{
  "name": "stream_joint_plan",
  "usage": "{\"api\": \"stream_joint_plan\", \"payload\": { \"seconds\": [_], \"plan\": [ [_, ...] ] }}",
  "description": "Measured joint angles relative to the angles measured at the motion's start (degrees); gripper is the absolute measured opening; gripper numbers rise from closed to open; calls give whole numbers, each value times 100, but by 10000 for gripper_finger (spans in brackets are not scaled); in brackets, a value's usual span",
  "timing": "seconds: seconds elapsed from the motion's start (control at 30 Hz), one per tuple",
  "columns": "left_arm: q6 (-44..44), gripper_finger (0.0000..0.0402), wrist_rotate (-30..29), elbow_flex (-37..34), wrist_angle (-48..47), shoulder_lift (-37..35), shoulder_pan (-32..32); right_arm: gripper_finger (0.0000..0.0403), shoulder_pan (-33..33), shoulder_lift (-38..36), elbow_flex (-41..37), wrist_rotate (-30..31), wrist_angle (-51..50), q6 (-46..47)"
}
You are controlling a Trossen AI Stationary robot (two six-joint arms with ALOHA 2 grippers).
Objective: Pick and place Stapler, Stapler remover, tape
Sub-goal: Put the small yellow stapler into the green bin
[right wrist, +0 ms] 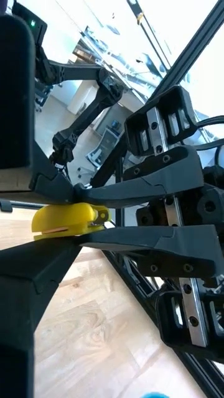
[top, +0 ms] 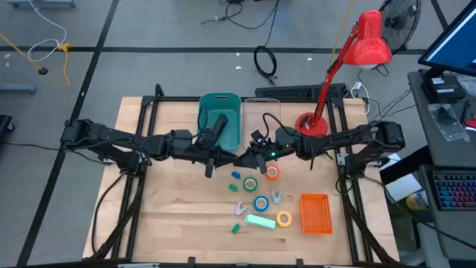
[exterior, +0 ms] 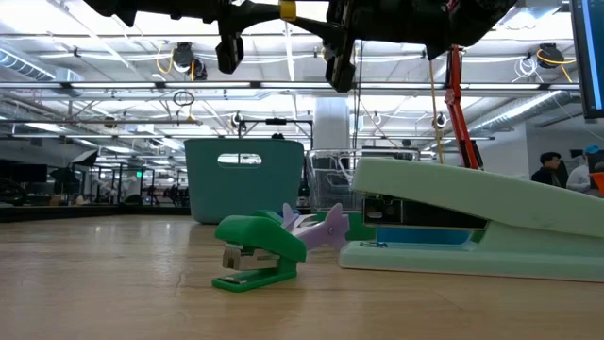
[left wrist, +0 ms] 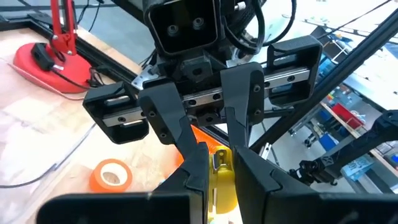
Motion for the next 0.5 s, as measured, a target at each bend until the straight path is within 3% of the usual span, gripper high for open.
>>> {"api": "stream_joint_plan", "payload": {
  "seconds": [0.5],
  "plan": [
    [122,45,179,4,-17,-4,233,159,-271,4,-9,-155,-43,102]
  ]
}}
